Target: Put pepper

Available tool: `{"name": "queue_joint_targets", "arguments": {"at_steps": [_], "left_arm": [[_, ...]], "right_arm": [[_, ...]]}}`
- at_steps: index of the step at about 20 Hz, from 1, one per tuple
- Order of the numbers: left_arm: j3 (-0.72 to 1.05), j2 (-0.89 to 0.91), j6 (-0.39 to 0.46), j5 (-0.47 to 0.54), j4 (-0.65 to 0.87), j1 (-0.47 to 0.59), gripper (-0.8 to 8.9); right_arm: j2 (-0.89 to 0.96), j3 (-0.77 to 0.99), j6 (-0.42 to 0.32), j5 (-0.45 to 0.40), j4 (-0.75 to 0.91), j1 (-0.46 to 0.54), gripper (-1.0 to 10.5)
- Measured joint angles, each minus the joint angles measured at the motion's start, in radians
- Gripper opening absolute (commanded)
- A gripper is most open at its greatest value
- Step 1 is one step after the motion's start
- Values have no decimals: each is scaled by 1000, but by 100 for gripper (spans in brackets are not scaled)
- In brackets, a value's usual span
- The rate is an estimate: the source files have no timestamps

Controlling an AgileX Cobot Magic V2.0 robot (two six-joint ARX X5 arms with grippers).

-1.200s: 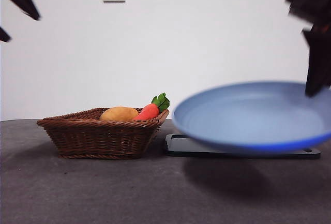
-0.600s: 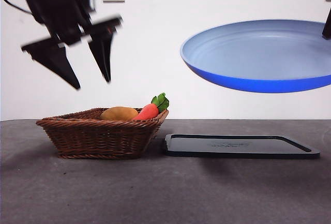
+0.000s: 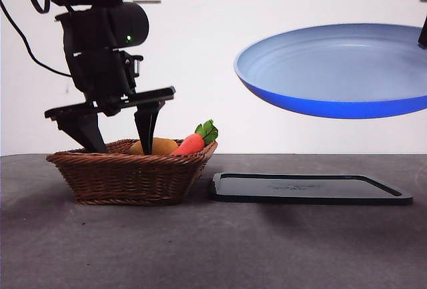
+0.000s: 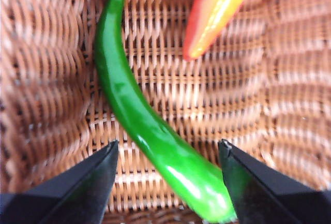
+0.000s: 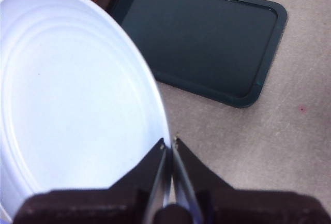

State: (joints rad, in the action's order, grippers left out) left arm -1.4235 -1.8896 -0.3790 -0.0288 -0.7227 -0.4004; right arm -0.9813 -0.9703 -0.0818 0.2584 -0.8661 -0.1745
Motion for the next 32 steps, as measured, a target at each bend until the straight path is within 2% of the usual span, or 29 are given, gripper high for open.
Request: {"name": "queue_joint_targets", "arguments": {"at_steps": [8,11,15,24,30,32], "left_arm": [[0,-44,-14,22,18,0,329],[0,-53,-15,22,35,0,201],[0,-53,-20,19,50,0,124],[-4,-40,-50,19,28,-1,121],[-4,68,-49,17,36,-2,121],[-4,97,-49,-21,36,-2,121]], "right_arm": [[0,0,0,0,0,0,2],[0,0,0,0,0,0,2],[0,0,0,0,0,0,2],[0,0,0,0,7,0,2],[0,0,0,0,7,0,2],[-5,0,1,0,16,0,2]]}}
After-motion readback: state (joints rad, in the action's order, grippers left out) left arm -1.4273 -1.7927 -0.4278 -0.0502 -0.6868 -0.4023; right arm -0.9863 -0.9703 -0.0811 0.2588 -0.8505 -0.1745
